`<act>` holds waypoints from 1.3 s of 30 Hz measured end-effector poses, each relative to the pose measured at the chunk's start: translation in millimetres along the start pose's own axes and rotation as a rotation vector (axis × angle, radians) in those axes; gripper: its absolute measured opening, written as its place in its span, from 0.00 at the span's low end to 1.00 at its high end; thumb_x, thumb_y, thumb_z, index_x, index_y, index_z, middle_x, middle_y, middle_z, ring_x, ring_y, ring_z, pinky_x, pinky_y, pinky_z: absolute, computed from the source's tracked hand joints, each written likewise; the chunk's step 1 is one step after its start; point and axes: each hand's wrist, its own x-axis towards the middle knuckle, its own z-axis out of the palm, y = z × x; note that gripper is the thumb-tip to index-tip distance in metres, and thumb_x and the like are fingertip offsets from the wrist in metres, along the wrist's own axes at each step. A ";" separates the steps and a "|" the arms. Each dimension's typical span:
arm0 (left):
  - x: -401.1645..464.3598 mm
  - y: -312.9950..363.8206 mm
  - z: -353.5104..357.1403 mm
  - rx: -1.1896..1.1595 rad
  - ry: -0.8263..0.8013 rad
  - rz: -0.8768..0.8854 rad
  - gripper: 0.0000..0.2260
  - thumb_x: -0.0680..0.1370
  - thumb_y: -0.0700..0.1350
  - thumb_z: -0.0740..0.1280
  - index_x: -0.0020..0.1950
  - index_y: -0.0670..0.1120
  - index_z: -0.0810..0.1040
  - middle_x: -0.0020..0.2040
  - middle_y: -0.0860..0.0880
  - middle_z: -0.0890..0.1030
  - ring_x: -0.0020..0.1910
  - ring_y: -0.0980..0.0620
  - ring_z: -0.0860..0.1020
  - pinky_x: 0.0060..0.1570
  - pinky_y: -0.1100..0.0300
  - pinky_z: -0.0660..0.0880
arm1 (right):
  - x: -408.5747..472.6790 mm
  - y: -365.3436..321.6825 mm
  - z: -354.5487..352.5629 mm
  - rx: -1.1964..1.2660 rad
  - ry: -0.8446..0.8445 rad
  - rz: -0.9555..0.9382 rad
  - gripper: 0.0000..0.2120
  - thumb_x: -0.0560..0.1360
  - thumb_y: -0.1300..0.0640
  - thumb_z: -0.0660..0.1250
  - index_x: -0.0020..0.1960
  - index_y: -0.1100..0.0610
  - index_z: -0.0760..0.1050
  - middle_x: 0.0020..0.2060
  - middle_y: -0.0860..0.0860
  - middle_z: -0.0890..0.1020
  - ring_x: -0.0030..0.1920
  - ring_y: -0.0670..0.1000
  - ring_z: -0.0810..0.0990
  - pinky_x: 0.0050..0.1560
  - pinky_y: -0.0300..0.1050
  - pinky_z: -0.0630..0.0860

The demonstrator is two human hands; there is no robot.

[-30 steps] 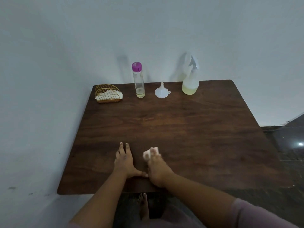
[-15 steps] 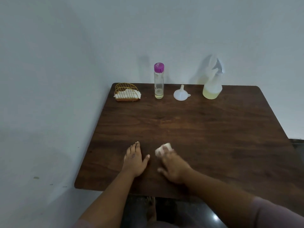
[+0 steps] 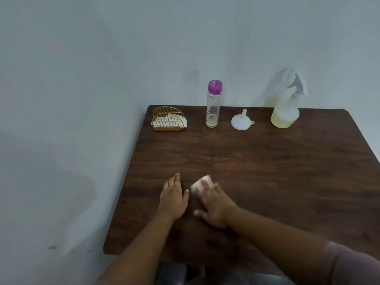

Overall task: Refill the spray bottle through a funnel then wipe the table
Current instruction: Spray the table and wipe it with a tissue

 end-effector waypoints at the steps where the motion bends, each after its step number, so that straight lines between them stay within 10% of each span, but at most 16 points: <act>1: 4.1 -0.9 -0.7 -0.003 -0.004 0.004 0.28 0.83 0.51 0.56 0.79 0.43 0.52 0.79 0.46 0.56 0.77 0.47 0.54 0.74 0.53 0.56 | 5.7 -12.9 1.8 -0.080 -0.054 -0.131 0.39 0.78 0.34 0.45 0.78 0.55 0.37 0.77 0.58 0.39 0.76 0.54 0.33 0.74 0.55 0.36; 13: 52.9 7.1 -9.4 0.033 -0.046 0.096 0.28 0.83 0.55 0.53 0.80 0.44 0.52 0.79 0.48 0.56 0.78 0.48 0.53 0.75 0.52 0.55 | 31.7 112.0 -33.7 0.333 0.148 0.939 0.39 0.77 0.34 0.43 0.78 0.57 0.37 0.77 0.61 0.40 0.77 0.58 0.36 0.75 0.61 0.40; 20: 69.8 24.7 -5.1 0.032 -0.049 0.213 0.26 0.84 0.54 0.53 0.79 0.45 0.55 0.79 0.48 0.57 0.79 0.51 0.52 0.76 0.56 0.50 | 73.2 16.8 -21.9 0.061 0.062 0.126 0.34 0.78 0.40 0.43 0.78 0.54 0.37 0.78 0.56 0.41 0.75 0.52 0.33 0.74 0.54 0.36; 29: 73.5 36.5 5.5 0.065 -0.145 0.205 0.28 0.84 0.56 0.51 0.80 0.47 0.50 0.80 0.50 0.54 0.79 0.51 0.49 0.76 0.52 0.51 | -3.8 195.7 -34.0 0.293 0.190 0.935 0.36 0.79 0.36 0.44 0.78 0.55 0.38 0.77 0.59 0.41 0.77 0.56 0.39 0.75 0.60 0.40; 33: 69.2 44.2 9.7 0.079 -0.156 0.215 0.28 0.83 0.56 0.51 0.80 0.46 0.50 0.80 0.49 0.53 0.79 0.50 0.49 0.77 0.51 0.51 | -34.7 174.6 -3.2 0.403 0.284 1.143 0.38 0.78 0.36 0.45 0.78 0.59 0.40 0.77 0.62 0.43 0.77 0.58 0.39 0.75 0.62 0.42; 39: 60.2 58.8 15.2 0.108 -0.126 0.264 0.27 0.84 0.56 0.51 0.80 0.45 0.51 0.80 0.49 0.55 0.79 0.48 0.49 0.77 0.51 0.50 | -12.1 40.2 19.3 0.254 0.240 0.575 0.37 0.78 0.35 0.46 0.77 0.54 0.36 0.76 0.57 0.38 0.76 0.57 0.35 0.75 0.55 0.38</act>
